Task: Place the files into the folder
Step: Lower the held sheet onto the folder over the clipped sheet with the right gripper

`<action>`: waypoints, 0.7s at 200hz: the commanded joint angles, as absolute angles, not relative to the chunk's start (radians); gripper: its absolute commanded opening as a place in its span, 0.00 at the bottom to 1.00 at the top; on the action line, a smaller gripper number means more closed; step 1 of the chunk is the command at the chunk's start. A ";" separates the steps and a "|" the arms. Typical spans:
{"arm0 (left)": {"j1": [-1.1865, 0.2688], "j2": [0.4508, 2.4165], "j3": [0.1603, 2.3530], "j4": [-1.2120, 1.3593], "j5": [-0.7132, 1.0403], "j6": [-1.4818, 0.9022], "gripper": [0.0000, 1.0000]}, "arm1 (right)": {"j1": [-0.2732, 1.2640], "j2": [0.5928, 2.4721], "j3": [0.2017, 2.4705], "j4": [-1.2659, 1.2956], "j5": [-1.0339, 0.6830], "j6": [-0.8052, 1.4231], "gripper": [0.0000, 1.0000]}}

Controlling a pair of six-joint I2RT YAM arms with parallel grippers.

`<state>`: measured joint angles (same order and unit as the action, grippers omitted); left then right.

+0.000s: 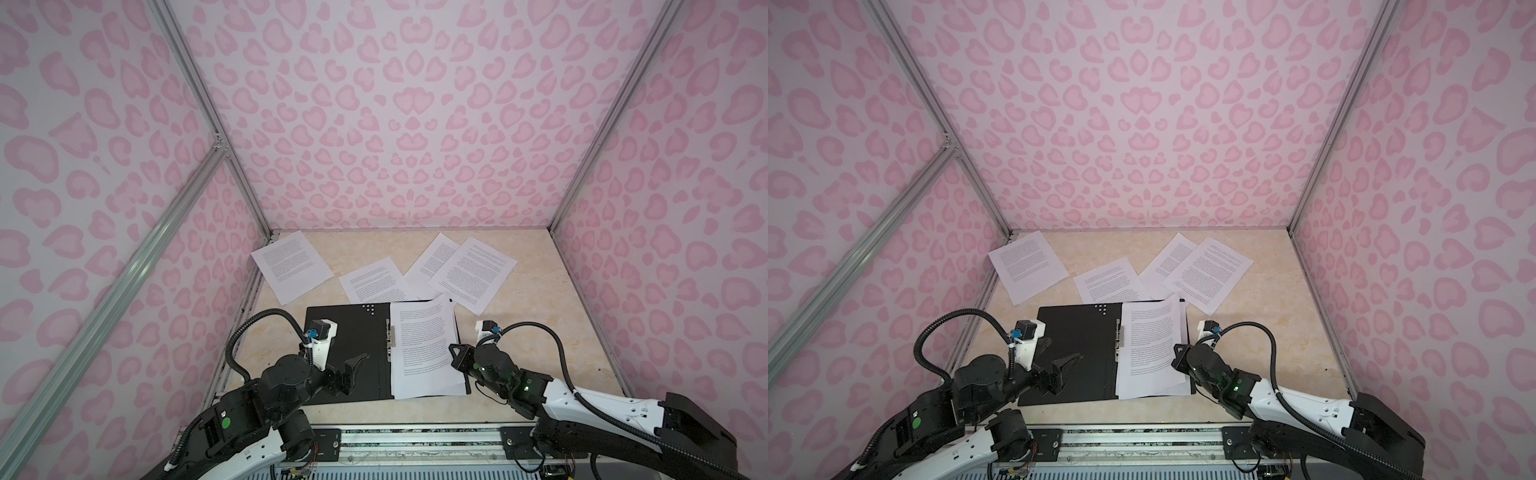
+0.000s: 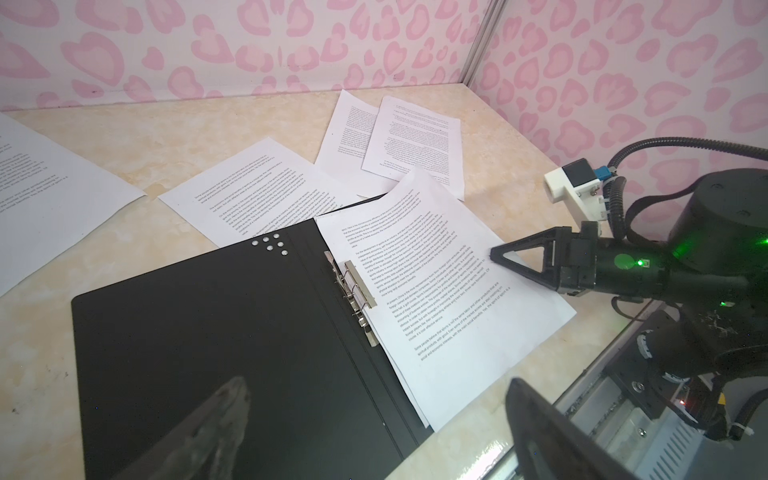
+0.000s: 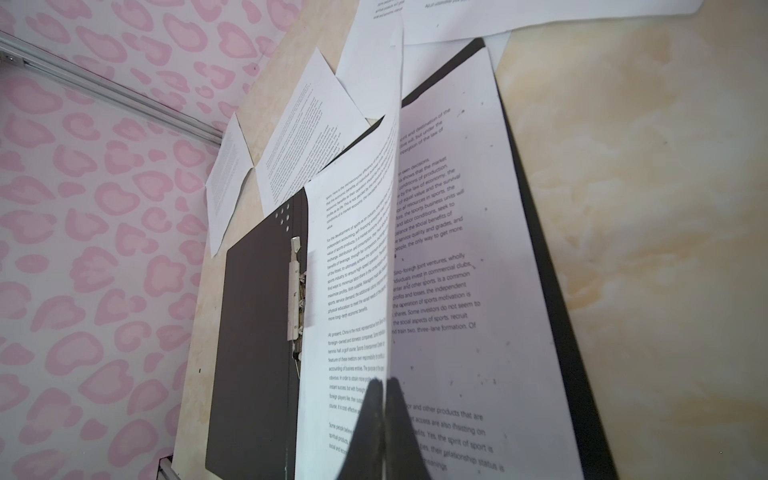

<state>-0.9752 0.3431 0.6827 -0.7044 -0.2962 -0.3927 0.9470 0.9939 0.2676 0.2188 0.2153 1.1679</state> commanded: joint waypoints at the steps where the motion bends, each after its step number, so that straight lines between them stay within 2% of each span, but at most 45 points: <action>1: -0.976 0.346 0.681 -0.682 -0.304 -0.390 0.97 | 0.952 0.997 0.273 0.233 0.265 1.186 0.00; 140: -0.976 0.344 0.681 -0.682 -0.306 -0.392 0.97 | 0.961 1.079 0.296 0.283 0.221 1.181 0.00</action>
<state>-0.9752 0.3431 0.6827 -0.7044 -0.2962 -0.3927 0.9604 1.0676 0.2909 0.2569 0.2264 1.1900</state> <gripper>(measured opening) 0.976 0.063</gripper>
